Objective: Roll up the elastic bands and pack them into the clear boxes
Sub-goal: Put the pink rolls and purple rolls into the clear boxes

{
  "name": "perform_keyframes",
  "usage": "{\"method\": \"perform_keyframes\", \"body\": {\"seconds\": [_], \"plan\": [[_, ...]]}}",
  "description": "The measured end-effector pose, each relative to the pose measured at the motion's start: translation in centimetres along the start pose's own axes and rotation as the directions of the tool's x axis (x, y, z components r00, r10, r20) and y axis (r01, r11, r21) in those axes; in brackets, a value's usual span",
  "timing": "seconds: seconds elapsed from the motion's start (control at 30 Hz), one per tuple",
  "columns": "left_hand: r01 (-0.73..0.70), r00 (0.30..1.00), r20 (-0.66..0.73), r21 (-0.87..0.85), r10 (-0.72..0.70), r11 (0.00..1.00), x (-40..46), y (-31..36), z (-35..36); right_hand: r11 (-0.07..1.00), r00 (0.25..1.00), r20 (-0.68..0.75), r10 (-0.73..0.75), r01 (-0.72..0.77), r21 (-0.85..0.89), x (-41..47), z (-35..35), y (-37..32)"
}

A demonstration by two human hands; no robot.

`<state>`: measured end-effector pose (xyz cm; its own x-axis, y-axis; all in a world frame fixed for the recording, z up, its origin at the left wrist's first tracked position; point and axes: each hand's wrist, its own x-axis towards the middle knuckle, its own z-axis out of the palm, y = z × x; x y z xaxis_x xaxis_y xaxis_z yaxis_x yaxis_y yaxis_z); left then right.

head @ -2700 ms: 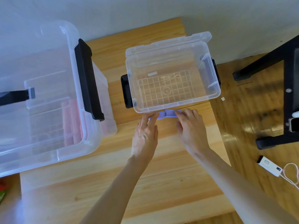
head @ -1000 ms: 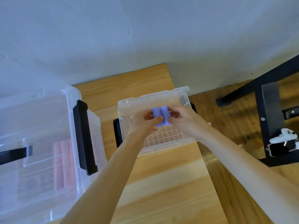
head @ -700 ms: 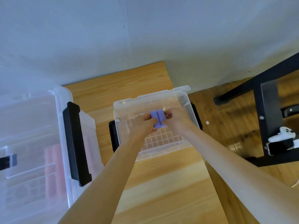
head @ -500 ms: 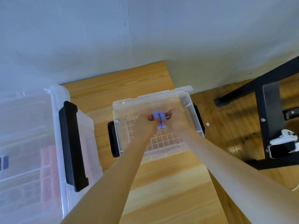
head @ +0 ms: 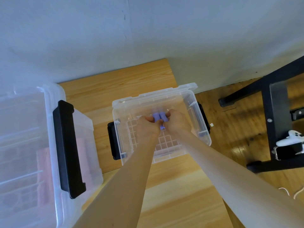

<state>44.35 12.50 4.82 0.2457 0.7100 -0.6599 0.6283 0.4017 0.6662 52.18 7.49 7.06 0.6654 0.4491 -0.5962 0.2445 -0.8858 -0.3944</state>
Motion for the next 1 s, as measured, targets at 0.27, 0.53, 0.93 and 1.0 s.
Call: {"method": "perform_keyframes", "body": {"seconds": [0.27, 0.53, 0.93, 1.0], "plan": [[-0.006, 0.999, 0.039, -0.027, 0.007, 1.000, 0.2, -0.1, -0.1, 1.000, 1.000, 0.002, -0.031, 0.031, 0.004, 0.1, -0.2, 0.1], [-0.003, 1.000, 0.023, -0.051, 0.004, 0.999, -0.1, 0.0, 0.1, 0.998, 0.998, 0.044, -0.035, 0.037, -0.044, -0.2, -0.9, 0.1], [0.049, 0.999, 0.011, -0.052, -0.049, 0.997, 0.0, -0.3, -0.4, 0.990, 0.998, -0.016, -0.053, 0.051, -0.129, 0.5, -0.1, 0.6], [0.057, 0.998, 0.008, -0.050, -0.056, 0.997, -0.1, -0.2, -0.6, 0.990, 0.998, -0.024, -0.062, 0.058, -0.131, 0.2, -0.2, 0.6]]}}
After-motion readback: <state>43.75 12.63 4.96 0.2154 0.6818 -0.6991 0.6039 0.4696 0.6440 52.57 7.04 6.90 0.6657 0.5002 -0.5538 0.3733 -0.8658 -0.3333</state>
